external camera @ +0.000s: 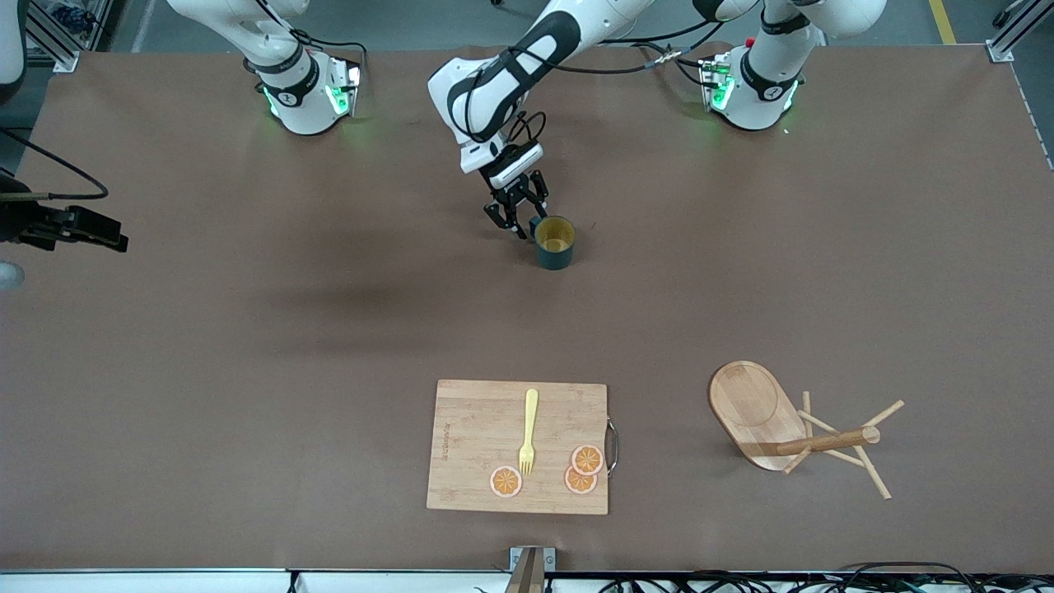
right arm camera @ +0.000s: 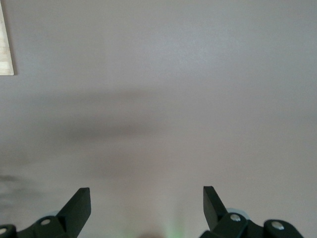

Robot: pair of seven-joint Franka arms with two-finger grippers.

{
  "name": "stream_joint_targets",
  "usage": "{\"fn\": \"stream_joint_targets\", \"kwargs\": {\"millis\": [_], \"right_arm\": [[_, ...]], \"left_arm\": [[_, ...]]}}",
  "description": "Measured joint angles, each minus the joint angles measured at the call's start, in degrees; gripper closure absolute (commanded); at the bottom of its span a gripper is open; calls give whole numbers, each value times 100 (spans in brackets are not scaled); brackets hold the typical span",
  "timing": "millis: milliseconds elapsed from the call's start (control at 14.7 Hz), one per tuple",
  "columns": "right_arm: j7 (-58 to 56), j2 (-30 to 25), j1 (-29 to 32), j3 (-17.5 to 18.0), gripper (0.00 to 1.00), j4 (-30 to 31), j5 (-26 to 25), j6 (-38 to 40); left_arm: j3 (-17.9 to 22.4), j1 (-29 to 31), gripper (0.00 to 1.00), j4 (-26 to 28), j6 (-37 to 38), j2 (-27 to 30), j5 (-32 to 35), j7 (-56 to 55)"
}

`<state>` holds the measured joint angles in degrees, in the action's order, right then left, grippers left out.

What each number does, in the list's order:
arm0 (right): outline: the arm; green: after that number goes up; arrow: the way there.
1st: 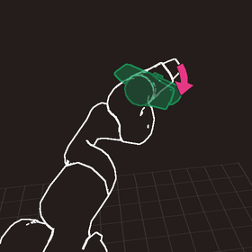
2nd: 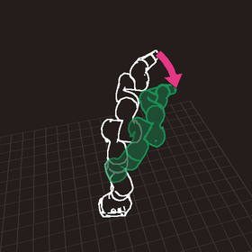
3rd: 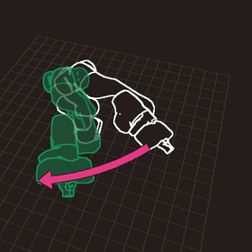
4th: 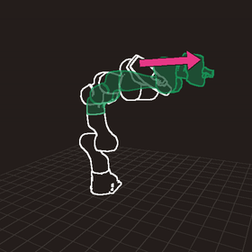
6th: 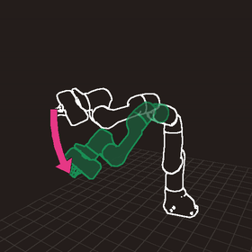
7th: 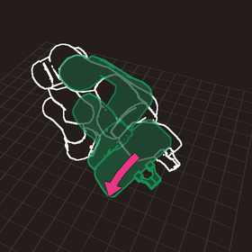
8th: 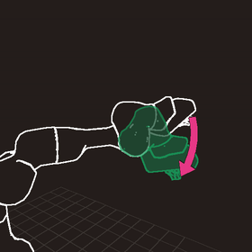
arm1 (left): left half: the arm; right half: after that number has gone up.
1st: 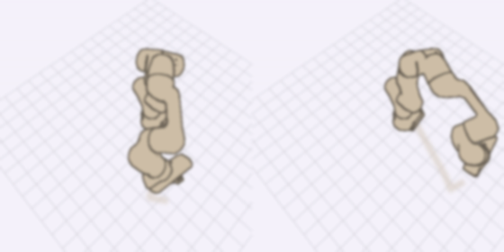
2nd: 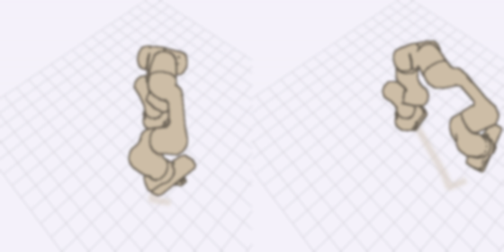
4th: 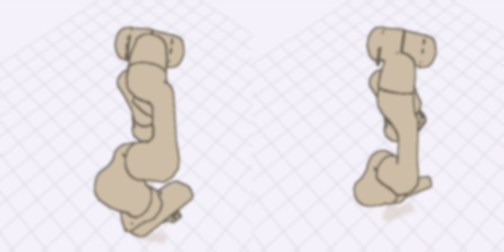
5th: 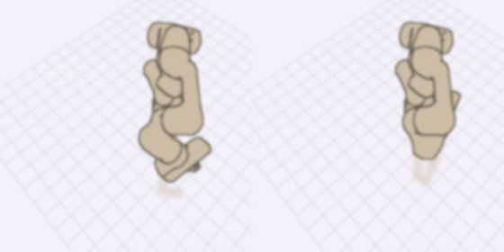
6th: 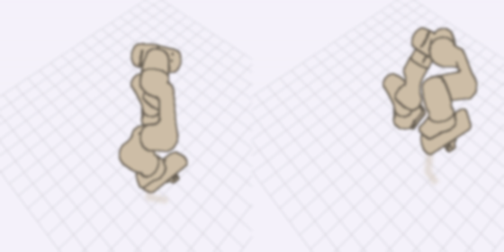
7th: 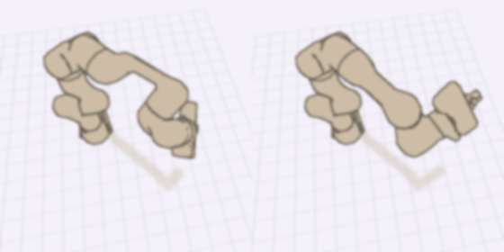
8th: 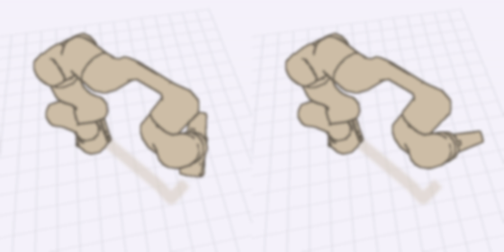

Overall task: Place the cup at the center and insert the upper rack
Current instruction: 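Lower the left gripper over the mug handle, then close the left gripper on the mug handle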

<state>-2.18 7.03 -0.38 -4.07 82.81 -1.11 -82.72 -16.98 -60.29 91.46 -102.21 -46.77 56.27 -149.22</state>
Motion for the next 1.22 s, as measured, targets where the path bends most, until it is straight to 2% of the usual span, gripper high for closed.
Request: {"fn": "stream_joint_targets", "kwargs": {"millis": [272, 815, 1087, 1223], "right_arm": [[0, -289, 0, -2, 0, 267, -1, 1], [0, -932, 0, -2, 0, 556, -1, 35], [0, -1064, 0, -3, 0, 622, -1, 27], [0, -1136, 0, -3, 0, 626, -1, 18]], "left_arm": [[97, -179, 56, -13, 7, -54, 32, -24], [161, -205, 58, -47, 14, -90, 247, -26], [186, -205, 66, -50, 80, -94, 322, -26], [189, -205, 74, -50, 136, -112, 323, -26]]}}
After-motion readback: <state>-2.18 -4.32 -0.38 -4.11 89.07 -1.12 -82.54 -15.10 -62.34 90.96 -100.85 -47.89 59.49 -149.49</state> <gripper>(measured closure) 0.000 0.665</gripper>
